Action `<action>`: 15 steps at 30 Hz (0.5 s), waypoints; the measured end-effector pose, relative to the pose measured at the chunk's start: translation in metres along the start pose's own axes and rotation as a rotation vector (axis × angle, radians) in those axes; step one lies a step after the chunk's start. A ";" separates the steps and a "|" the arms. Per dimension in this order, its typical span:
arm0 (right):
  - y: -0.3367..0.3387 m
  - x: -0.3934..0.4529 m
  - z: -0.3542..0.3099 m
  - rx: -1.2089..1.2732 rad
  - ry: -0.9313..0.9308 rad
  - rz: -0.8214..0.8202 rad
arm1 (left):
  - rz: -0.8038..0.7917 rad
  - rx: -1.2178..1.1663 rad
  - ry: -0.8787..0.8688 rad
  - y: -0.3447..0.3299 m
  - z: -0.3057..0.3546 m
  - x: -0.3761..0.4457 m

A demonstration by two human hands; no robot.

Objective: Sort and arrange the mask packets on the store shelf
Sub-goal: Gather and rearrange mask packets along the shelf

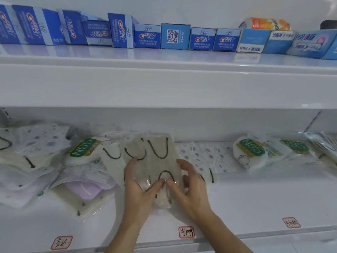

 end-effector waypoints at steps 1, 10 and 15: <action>0.001 -0.001 0.000 0.063 -0.040 0.014 | -0.011 -0.017 0.006 -0.001 0.000 0.000; 0.069 -0.018 0.022 0.347 -0.315 0.305 | -0.036 -0.104 0.095 -0.059 0.014 -0.018; 0.142 -0.032 0.039 0.408 -0.362 0.432 | -0.118 -0.032 0.046 -0.148 0.025 -0.035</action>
Point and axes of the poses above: each hand's wrist, its own x-axis towards the middle knuckle, its own y-axis out of the back of the hand, z = x × y, the point moved 6 cm from there along x, towards the middle knuckle, and after that the axes turned 2 degrees about y, right-handed, at the moved point
